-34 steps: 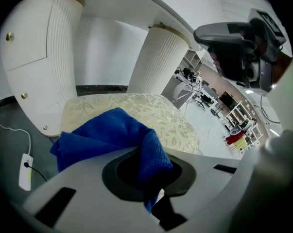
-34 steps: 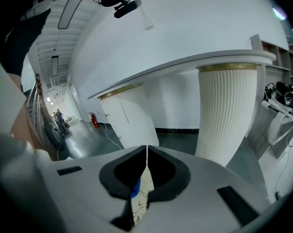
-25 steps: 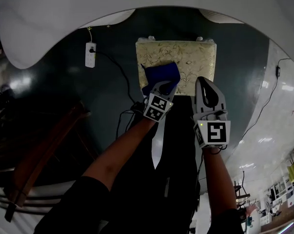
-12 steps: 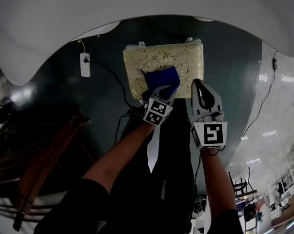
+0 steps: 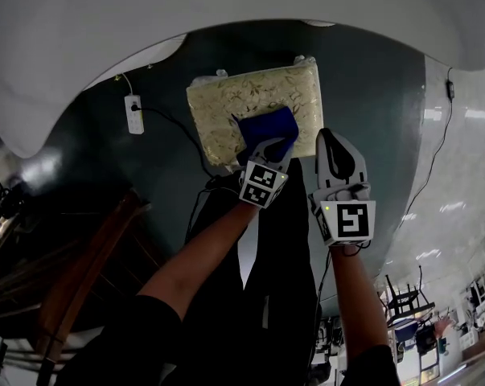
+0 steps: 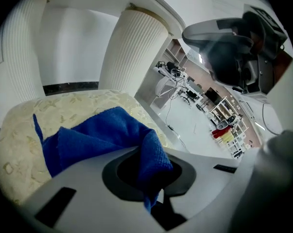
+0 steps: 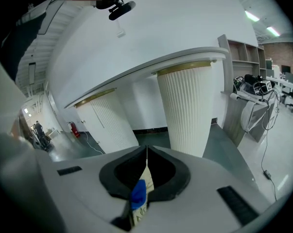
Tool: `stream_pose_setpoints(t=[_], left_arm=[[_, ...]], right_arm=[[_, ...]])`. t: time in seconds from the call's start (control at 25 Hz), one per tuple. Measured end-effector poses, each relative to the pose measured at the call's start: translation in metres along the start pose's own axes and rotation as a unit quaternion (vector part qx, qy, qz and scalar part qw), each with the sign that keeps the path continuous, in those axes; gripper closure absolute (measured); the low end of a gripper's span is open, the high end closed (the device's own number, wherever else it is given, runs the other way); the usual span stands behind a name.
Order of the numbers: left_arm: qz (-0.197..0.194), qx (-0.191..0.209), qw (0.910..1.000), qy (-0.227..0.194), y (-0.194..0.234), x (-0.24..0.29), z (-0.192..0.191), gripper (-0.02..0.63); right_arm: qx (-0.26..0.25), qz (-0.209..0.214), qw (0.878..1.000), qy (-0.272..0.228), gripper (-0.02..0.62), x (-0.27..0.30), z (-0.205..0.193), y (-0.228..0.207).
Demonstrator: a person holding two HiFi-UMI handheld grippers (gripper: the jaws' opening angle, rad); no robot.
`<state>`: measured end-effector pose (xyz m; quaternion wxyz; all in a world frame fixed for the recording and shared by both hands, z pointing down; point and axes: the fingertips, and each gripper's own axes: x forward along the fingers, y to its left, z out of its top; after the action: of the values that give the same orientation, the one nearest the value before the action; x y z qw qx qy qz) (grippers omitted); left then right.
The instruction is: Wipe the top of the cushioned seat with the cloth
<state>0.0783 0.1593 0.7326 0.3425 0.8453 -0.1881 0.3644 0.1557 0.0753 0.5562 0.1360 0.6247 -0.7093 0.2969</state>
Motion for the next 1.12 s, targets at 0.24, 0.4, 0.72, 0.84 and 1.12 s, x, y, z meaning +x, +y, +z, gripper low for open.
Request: stream_pose_setpoints(t=[0.24, 0.4, 0.72, 0.84, 1.12], left_arm=[[-0.019, 0.003, 0.9998, 0.003, -0.02, 0.01, 0.011, 0.566], [-0.034, -0.005, 0.9994, 0.003, -0.032, 0.021, 0.015, 0.566], [-0.063, 0.009, 0.9975, 0.029, -0.062, 0.044, 0.02, 0.566], [-0.071, 0.001, 0.9964, 0.045, -0.069, 0.054, 0.02, 0.566], [-0.124, -0.042, 0.9908, 0.035, -0.073, 0.032, 0.024, 0.565]], right_arm=[[0.006, -0.013, 1.0, -0.004, 0.557, -0.009, 0.005, -0.011], [0.02, -0.028, 0.999, -0.008, 0.557, -0.013, 0.003, -0.024], [0.025, -0.044, 0.999, -0.005, 0.557, -0.019, -0.001, -0.038], [0.019, -0.047, 0.999, -0.005, 0.557, -0.02, -0.003, -0.038], [0.014, -0.059, 0.998, -0.013, 0.557, -0.036, 0.007, -0.023]])
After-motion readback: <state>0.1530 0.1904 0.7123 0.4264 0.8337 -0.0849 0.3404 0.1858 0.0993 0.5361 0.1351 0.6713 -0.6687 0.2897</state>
